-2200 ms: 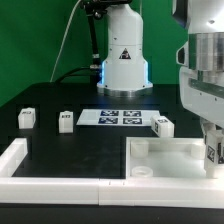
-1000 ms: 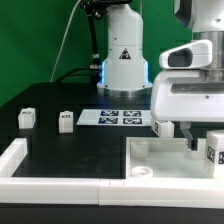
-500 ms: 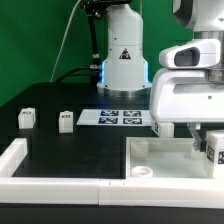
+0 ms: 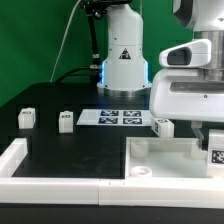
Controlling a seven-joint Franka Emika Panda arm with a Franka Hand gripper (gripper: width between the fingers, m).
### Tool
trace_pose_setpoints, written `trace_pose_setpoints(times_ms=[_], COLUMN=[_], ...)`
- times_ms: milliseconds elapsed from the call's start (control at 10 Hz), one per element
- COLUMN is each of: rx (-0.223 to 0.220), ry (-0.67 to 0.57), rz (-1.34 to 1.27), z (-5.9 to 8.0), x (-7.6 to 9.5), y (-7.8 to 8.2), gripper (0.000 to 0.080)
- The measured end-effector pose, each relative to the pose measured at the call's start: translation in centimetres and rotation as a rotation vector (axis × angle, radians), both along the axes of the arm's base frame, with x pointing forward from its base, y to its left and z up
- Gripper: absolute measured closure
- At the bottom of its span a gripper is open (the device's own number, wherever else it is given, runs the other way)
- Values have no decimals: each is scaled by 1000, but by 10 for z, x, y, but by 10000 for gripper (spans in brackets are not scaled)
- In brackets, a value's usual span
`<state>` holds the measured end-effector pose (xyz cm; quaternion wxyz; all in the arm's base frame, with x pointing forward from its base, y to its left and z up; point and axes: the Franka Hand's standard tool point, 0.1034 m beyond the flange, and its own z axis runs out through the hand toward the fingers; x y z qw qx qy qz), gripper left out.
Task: Assemble one leg
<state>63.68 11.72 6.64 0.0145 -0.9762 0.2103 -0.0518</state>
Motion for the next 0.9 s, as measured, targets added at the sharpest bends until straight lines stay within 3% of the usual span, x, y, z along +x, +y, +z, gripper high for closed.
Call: trace_pose_setpoints(times_ms=[400,700,800,900], rx=[-31,-43,-42,-42], ry=[8,11,11,11], rz=[-362,-441,-440,-441], z=[0,1,1,1], x=[-4,-6,-6,-6], y=[-23,-32,-31,-31], gripper=[495,489,273,273])
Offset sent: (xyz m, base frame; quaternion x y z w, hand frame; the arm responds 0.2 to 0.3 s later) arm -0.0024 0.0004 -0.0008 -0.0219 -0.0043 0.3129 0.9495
